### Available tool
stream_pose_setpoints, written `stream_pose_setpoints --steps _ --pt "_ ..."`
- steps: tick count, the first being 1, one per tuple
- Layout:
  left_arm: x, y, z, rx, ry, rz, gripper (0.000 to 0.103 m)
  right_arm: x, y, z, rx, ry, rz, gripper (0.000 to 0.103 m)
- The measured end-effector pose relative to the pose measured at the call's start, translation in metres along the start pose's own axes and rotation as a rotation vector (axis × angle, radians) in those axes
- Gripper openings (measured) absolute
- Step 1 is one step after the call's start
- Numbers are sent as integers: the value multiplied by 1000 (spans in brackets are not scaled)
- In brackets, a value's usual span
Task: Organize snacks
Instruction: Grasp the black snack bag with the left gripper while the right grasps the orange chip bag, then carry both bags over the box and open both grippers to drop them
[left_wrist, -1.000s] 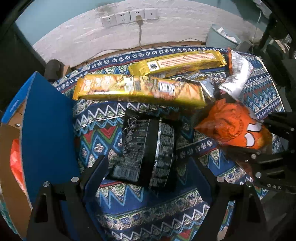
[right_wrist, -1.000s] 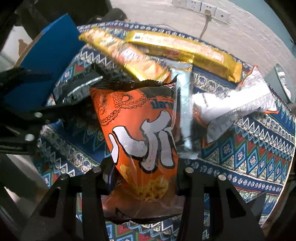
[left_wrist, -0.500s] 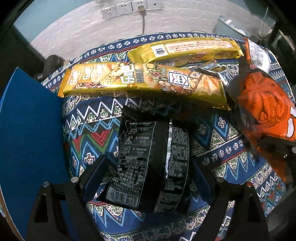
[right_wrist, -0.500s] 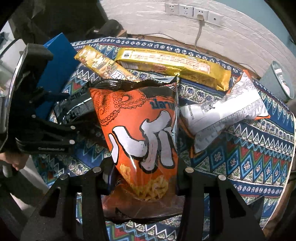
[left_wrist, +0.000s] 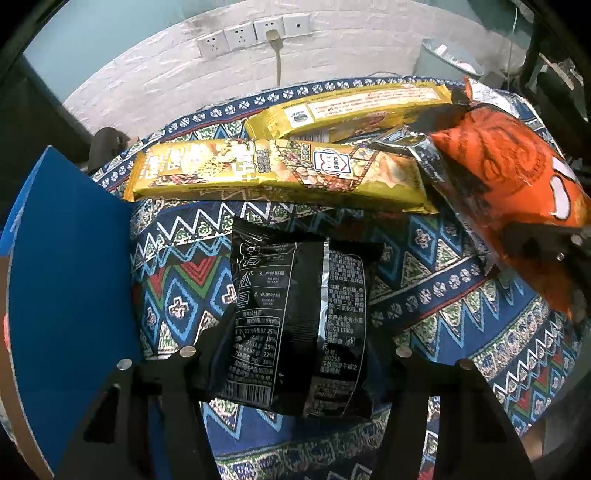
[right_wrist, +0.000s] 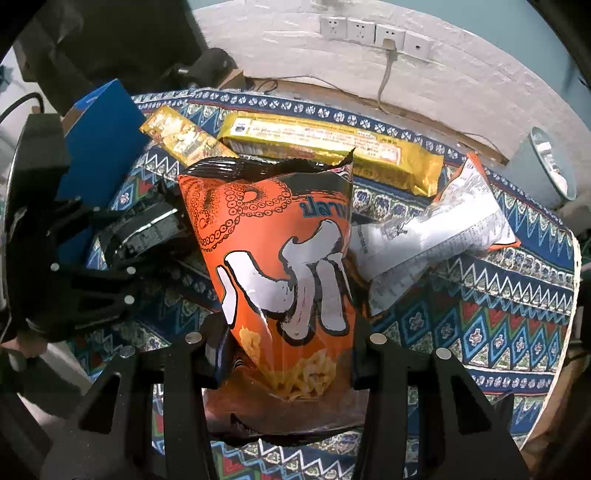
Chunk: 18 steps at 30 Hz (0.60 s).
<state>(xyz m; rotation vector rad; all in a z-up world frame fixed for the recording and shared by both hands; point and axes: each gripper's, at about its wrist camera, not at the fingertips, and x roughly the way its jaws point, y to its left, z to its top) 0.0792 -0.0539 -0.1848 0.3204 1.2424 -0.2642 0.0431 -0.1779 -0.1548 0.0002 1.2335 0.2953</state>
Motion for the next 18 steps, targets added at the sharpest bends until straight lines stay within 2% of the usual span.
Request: stream_pose_setpoints --steps 18 --pt "-74 14 -15 -34 -142 46 60 -26 20 10 -24 -66 -28 45"
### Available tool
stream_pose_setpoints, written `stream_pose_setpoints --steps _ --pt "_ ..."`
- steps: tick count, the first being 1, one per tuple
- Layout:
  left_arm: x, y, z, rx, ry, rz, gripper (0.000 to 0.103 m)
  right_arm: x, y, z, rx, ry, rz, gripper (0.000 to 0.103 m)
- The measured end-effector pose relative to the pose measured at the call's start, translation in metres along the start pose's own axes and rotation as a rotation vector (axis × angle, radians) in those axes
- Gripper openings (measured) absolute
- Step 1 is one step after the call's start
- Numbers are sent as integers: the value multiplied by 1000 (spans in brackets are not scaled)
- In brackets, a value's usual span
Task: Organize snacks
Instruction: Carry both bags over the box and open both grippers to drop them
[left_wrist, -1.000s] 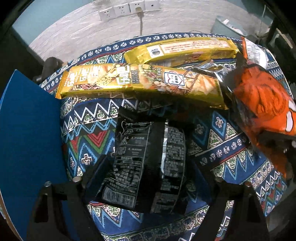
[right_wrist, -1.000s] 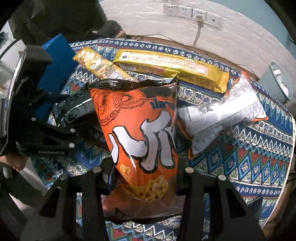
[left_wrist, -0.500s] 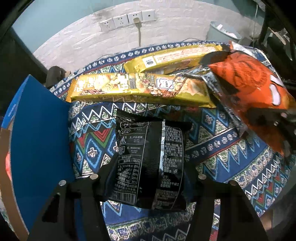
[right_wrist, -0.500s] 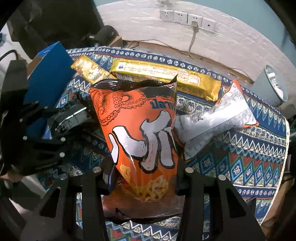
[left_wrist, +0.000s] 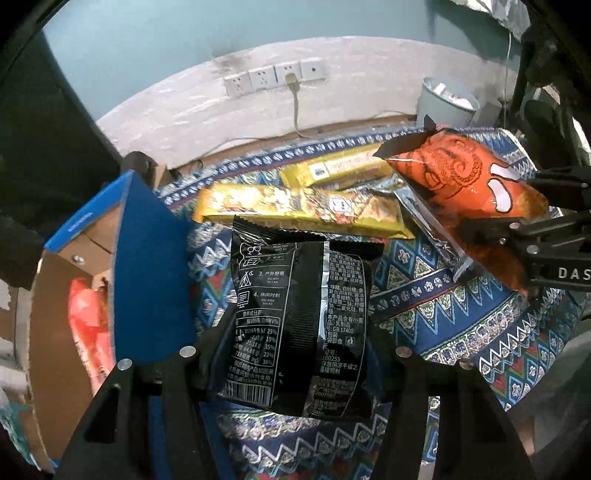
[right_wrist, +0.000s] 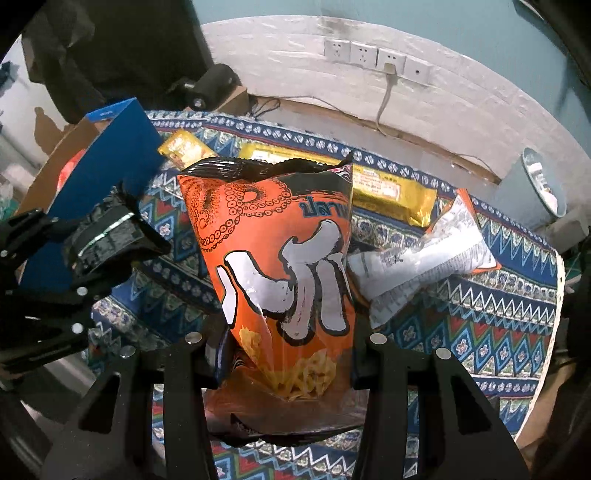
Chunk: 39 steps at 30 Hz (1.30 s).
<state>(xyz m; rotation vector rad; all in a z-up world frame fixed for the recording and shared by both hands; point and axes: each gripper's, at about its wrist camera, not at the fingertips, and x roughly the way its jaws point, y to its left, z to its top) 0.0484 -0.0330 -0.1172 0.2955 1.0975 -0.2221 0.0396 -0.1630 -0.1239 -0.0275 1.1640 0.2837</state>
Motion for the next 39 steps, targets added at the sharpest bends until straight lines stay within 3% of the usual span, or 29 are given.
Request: stream_pose_setpoints --steps 18,39 --pt "-63 39 -10 -63 -122 19 60 -37 35 25 -33 -96 14 45" --pt "-85 114 -38 -206 -171 104 60 -45 121 73 -145 -145 81 45"
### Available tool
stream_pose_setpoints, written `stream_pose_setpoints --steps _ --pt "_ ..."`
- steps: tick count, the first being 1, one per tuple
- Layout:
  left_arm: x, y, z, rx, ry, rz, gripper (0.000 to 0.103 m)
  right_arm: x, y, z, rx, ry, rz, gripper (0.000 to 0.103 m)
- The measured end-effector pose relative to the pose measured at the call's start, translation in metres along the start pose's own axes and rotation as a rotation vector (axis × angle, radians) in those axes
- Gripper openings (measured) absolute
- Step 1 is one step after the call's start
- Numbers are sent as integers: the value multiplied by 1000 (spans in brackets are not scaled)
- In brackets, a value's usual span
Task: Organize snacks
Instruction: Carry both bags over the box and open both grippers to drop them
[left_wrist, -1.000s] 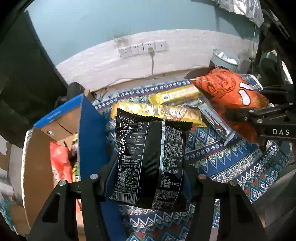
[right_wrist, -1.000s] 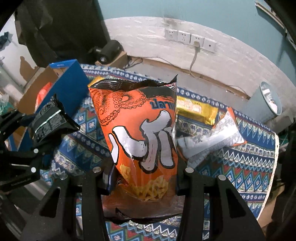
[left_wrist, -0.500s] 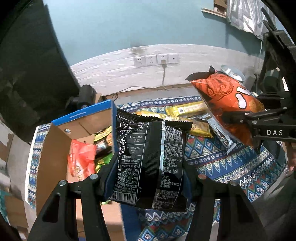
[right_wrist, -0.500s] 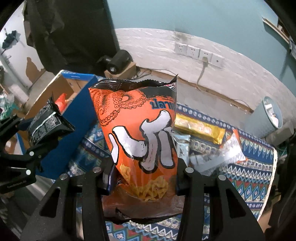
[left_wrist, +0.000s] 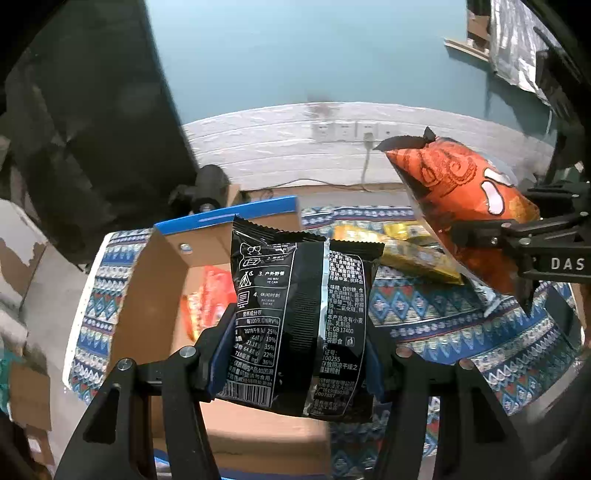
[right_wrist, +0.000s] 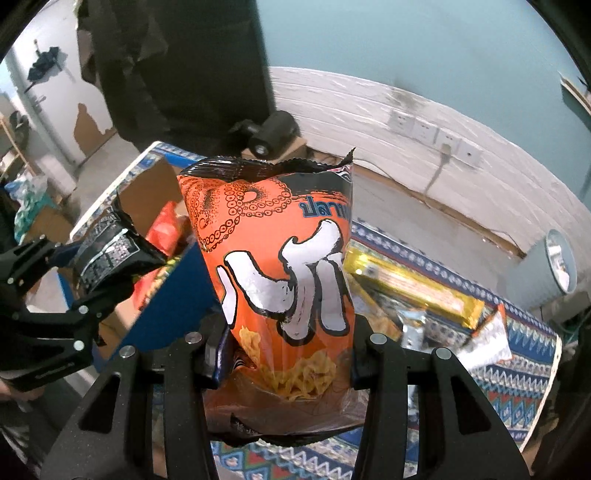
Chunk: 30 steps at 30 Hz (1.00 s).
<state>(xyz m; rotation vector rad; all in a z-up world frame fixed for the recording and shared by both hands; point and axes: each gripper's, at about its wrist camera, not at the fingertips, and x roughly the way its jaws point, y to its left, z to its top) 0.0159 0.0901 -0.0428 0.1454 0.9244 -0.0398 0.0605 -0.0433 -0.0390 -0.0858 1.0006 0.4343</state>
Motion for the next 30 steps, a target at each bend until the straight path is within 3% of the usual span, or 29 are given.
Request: stream_pose_setpoints --steps 18,30 --pt "7 83 -22 -174 33 77 60 39 86 47 -112 22 80 45" --pt "19 128 -33 -249 70 178 60 85 144 63 -164 85 113 45"
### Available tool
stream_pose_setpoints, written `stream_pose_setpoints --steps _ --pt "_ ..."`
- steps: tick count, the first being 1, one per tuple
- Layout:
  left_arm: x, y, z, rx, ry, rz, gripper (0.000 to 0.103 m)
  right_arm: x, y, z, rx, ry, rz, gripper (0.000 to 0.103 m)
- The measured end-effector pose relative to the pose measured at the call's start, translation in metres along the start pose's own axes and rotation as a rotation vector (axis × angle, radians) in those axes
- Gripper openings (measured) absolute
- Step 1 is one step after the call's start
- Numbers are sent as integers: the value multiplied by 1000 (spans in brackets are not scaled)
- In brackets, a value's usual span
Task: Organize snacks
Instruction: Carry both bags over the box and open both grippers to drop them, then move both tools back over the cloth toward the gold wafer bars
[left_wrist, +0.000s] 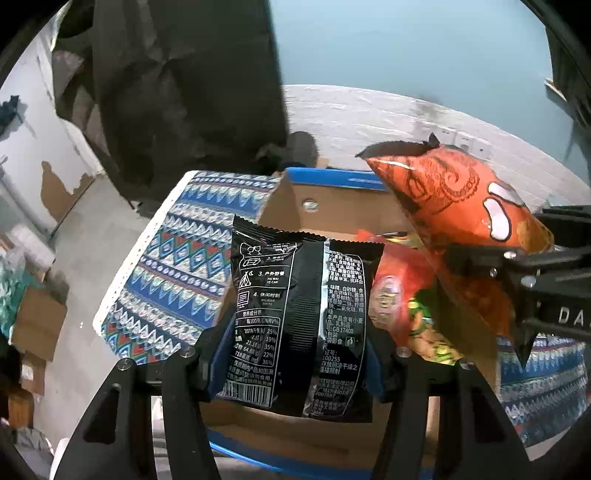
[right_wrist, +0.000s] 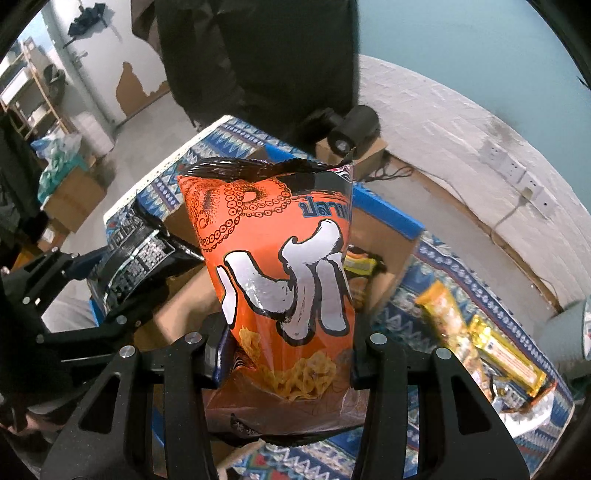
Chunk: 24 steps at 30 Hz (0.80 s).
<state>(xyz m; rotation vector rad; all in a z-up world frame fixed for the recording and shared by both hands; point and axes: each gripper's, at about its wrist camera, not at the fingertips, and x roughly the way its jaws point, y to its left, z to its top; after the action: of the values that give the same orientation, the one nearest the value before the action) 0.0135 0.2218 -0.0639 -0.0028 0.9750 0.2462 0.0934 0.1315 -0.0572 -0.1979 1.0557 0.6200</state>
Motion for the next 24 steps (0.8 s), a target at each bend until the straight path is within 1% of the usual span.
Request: stream_pose_setpoints --steps 4,8,9,11,12,14,16,20,24 --pt "11 12 -1 -35 29 18 60 15 9 4 -11 26 1 46" --pt "20 19 -1 -88 72 -1 61 22 18 8 -15 37 8 50" --pt "21 21 -1 -100 79 -10 62 22 19 9 -14 38 16 54" --pt "20 21 -1 -111 84 -23 68 20 21 9 -14 30 25 59" --pt "17 20 0 -114 77 -23 70 17 21 9 -16 22 29 63" --pt "12 19 2 -110 56 -5 78 10 20 9 -12 4 32 64" --pt "3 17 4 -104 26 2 79 2 18 9 -6 -9 35 65" --pt "-9 10 8 -104 0 -45 80 -11 9 7 3 -28 25 68" --pt "-15 -5 11 -70 -10 -62 80 -20 -3 -1 15 -35 8 68"
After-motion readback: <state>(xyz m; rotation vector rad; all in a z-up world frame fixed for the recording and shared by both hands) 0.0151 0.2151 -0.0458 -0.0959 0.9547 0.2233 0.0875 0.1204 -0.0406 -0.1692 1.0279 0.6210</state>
